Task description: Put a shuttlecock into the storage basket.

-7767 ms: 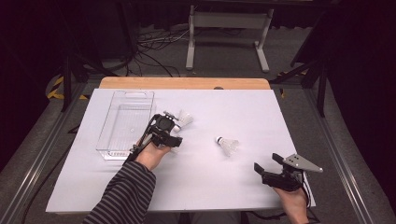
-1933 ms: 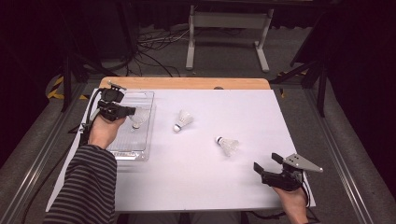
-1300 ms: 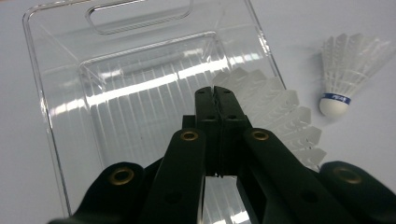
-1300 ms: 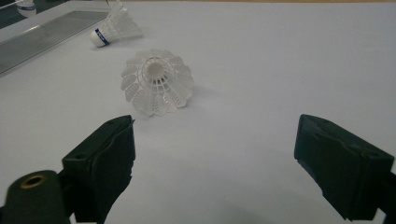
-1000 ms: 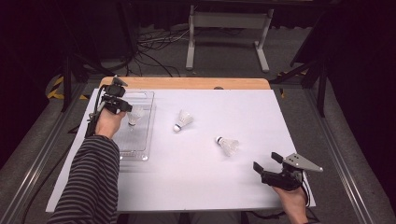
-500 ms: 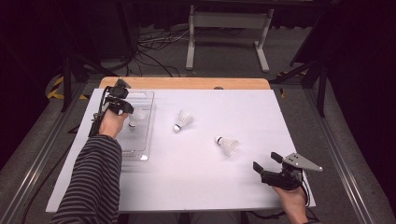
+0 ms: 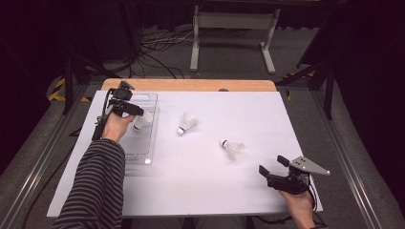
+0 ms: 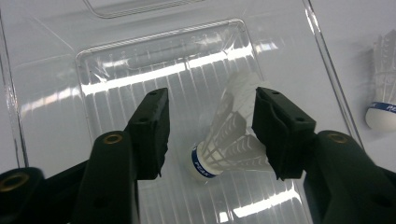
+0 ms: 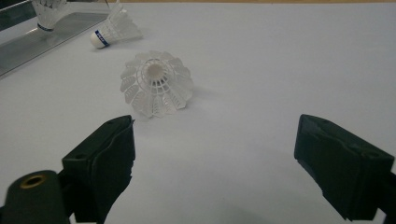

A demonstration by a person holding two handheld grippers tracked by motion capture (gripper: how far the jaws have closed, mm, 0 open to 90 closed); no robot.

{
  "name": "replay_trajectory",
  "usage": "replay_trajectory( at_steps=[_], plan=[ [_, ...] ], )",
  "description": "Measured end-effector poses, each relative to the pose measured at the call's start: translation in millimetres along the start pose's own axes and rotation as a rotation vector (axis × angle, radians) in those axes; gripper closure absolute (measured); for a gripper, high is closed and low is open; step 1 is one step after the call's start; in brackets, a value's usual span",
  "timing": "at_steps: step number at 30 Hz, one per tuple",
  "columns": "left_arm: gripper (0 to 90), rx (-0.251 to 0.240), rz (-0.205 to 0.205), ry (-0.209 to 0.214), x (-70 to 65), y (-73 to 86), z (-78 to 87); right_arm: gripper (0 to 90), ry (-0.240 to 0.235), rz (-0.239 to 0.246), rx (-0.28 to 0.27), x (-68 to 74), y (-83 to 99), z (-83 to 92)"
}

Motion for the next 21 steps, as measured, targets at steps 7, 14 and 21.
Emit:
replay_trajectory(
  at_steps=[7,14,21],
  plan=[
    [39.3,-0.032,-0.016,0.003,-2.2,0.9,7.5,13.1,0.001,0.0,0.0,0.9,-0.1,-0.1],
    [37.5,-0.078,-0.025,0.026,-5.3,4.5,17.7,13.0,0.004,0.001,0.001,0.9,-0.2,0.1],
    [37.5,-0.13,-0.031,0.054,-6.6,10.8,29.6,13.1,0.004,0.001,0.003,1.2,-0.1,-0.1]
  ],
)
Point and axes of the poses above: each handheld gripper's, and its own axes: z roughly backward along the jaws, y roughly out of its underside, x roughly to its left, the point moved 3 cm from there along -z, roughly forward along the jaws, and after that the axes turned 5 degrees about -x, right-handed, at the moved point
